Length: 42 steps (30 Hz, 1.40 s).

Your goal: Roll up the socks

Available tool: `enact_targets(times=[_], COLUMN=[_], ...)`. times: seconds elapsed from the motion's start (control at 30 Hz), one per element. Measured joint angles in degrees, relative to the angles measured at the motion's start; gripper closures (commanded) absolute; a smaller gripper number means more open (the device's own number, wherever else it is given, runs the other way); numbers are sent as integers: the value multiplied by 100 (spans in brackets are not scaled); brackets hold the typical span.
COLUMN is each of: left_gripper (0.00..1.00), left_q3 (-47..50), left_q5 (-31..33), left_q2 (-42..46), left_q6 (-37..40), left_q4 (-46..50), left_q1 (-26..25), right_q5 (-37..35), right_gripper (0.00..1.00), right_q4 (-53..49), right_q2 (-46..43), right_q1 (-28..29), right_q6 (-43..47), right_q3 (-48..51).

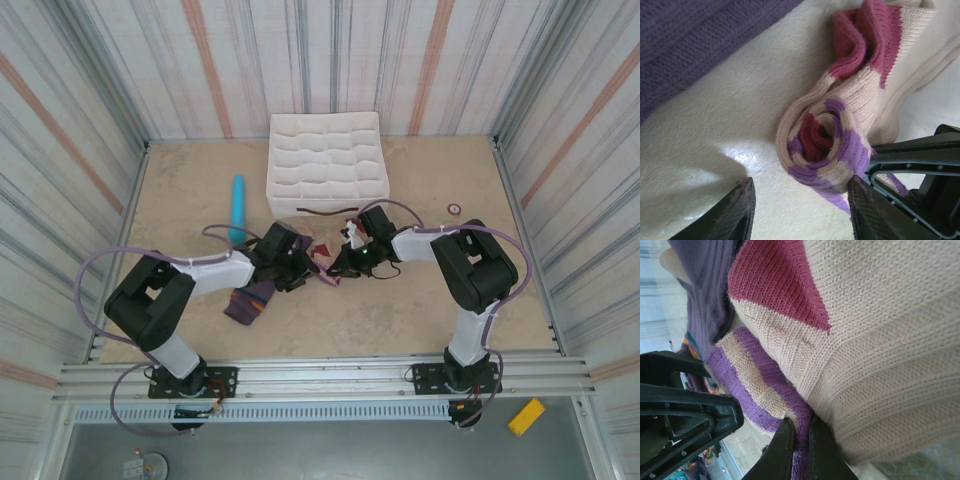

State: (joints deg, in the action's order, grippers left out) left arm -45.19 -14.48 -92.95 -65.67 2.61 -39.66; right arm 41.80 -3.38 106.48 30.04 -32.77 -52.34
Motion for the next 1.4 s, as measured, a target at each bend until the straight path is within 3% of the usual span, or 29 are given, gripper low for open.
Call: enact_targets(times=[0.5,0.77,0.87,0.93,1.03,1.13,1.4], left_gripper=[54,84,91,93,96,99,100], left_q3=[247,315,326,315,151,-42,-614], left_q5=[525,584,603,592,448,238,-153], left_q2=[-111,-376,-382,-382,-442,-511,-636], left_q6=[-649,-876,-901,-855,-686,-444,577], left_q4=[-807,-1399,-1453,-1429,-1222,-951,109], left_q1=[-125,-133,-133,-133,-103,-79,-15], right_q5=[33,42,37,13,-214,-669,-2505], right_gripper=[100,100,100,91,70,58,43], right_q4=[199,269,286,297,352,256,-278], right_q2=[70,85,85,70,-94,-538,-1755], right_q1=[0,0,-4,-4,11,76,907], right_q6=[-26,-136,-133,-129,-87,109,935], right_q3=[-2,-2,0,15,153,374,697])
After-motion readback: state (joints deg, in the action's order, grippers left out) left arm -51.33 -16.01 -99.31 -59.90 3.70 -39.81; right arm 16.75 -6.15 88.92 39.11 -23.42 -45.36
